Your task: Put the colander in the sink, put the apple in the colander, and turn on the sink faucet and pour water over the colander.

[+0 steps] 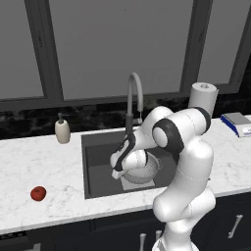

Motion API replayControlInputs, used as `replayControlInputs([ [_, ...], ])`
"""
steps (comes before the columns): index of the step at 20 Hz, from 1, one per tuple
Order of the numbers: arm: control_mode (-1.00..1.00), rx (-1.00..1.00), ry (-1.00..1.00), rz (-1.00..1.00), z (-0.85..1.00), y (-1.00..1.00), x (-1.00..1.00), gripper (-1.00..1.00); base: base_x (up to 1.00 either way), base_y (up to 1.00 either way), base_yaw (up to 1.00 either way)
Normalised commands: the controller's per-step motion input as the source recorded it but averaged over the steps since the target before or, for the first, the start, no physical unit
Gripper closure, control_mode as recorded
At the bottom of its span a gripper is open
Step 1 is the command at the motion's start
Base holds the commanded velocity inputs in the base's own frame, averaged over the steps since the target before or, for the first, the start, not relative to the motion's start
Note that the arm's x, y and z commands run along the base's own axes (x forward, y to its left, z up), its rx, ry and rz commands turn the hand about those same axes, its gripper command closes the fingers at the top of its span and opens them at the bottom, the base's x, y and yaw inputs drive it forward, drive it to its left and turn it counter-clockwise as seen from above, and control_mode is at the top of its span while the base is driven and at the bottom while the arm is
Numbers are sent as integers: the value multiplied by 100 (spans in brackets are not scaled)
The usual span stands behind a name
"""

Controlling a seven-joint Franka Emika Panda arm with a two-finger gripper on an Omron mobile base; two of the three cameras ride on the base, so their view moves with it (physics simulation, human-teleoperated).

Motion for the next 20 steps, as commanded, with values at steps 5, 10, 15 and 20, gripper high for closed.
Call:
replayControlInputs([
  [5, -100, 0, 0, 0, -4, 4, 33, 100, 0, 0, 0],
  [10, -100, 0, 0, 0, 0, 0, 7, 100, 0, 0, 0],
  [15, -100, 0, 0, 0, -8, 1, 0, 100, 0, 0, 0],
  [20, -100, 0, 0, 0, -5, 0, 0, -100, 0, 0, 0],
])
